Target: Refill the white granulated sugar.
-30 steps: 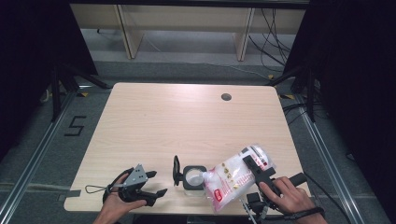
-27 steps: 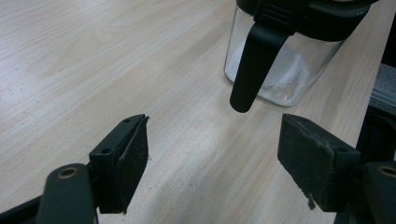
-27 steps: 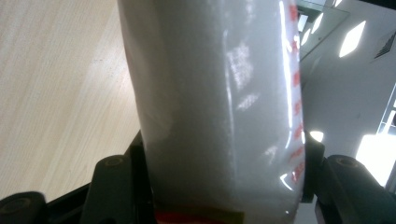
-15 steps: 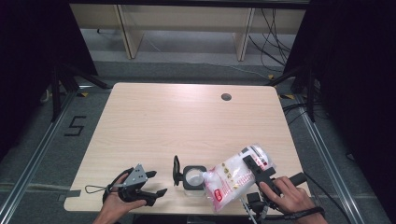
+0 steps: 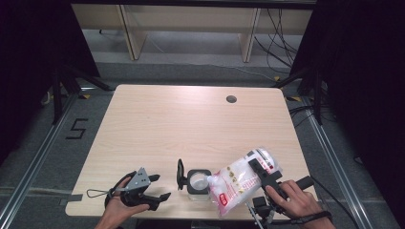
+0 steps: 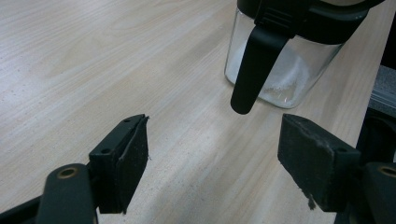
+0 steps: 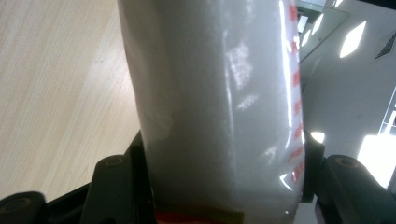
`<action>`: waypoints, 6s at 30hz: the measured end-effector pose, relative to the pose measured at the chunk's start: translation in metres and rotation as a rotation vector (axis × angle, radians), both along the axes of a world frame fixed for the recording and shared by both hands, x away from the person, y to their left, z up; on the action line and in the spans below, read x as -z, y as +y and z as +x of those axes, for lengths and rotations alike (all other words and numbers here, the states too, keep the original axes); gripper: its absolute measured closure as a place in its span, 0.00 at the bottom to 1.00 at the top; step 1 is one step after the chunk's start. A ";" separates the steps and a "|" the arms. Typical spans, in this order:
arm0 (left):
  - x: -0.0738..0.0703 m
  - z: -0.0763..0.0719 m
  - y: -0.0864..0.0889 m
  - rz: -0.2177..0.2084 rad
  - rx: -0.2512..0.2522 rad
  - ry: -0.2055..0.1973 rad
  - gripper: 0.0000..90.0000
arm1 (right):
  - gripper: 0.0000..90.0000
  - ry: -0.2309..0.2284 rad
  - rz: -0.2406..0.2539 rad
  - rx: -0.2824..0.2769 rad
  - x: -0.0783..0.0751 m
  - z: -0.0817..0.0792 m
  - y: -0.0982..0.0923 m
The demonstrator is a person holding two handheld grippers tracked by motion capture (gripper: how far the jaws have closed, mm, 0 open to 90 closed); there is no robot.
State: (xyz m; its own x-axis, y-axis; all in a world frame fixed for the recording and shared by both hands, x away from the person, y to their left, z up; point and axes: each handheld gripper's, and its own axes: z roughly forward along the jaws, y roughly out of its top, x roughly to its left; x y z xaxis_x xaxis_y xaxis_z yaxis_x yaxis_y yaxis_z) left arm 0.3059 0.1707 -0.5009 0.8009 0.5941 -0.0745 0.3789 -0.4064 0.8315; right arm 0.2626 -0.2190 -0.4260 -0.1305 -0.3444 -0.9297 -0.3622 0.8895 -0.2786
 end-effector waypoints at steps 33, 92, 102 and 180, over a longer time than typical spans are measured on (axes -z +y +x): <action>0.001 0.000 -0.002 -0.013 -0.005 0.013 0.27 | 0.49 0.012 0.002 0.005 0.000 0.002 -0.002; 0.001 0.002 0.001 0.022 0.004 0.004 0.27 | 0.49 0.009 0.013 -0.003 0.001 0.005 -0.002; 0.000 0.002 0.002 0.028 0.002 -0.002 0.27 | 0.49 0.014 0.007 0.002 0.001 0.006 -0.001; -0.002 0.002 0.003 0.023 0.019 -0.014 0.27 | 0.51 -0.004 0.000 -0.024 0.002 0.007 0.000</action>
State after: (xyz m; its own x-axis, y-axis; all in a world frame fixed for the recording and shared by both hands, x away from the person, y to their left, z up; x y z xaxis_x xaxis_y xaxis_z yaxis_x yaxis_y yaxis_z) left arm 0.3076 0.1741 -0.4989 0.8132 0.5799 -0.0496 0.3593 -0.4330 0.8267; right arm 0.2701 -0.2187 -0.4280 -0.1184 -0.3472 -0.9303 -0.3822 0.8806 -0.2800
